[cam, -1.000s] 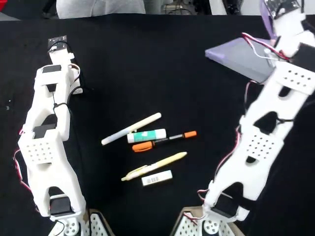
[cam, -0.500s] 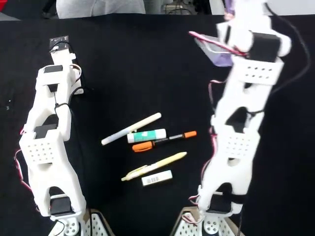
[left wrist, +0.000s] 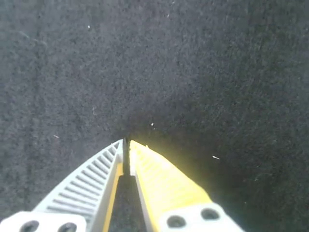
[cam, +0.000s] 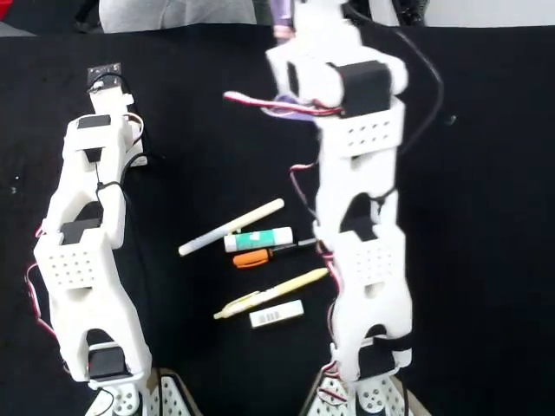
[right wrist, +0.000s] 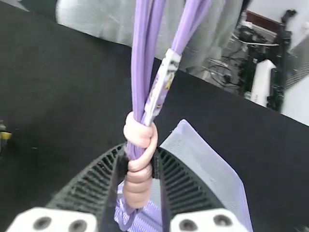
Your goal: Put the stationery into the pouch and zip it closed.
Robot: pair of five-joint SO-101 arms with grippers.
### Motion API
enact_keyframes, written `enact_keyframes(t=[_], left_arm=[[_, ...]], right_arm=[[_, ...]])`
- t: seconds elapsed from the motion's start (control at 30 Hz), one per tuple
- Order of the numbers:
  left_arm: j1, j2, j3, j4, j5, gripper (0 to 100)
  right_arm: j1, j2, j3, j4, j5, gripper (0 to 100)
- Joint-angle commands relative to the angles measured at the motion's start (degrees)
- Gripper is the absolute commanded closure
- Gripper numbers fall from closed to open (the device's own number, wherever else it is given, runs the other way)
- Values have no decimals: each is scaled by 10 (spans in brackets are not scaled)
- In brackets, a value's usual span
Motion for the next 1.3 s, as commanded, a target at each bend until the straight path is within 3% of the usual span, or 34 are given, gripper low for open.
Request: enact_keyframes(t=[0.0, 0.27, 0.57, 0.73, 0.97, 1.27], left_arm=[[12, -3, 3, -10, 5, 970], [12, -3, 1, -10, 5, 970], [13, -3, 0, -10, 5, 970], [13, -4, 3, -10, 5, 970], [13, -4, 3, -10, 5, 970], [26, -7, 5, -8, 5, 970]], right_arm=[[-9, -39, -18, 20, -20, 988], [-8, -104, 45, 23, -21, 988], [-8, -342, 387, -5, -19, 988], [22, -411, 629, -149, -20, 988], [22, -523, 965, -473, -22, 988], [-25, -487, 1004, -547, -22, 988]])
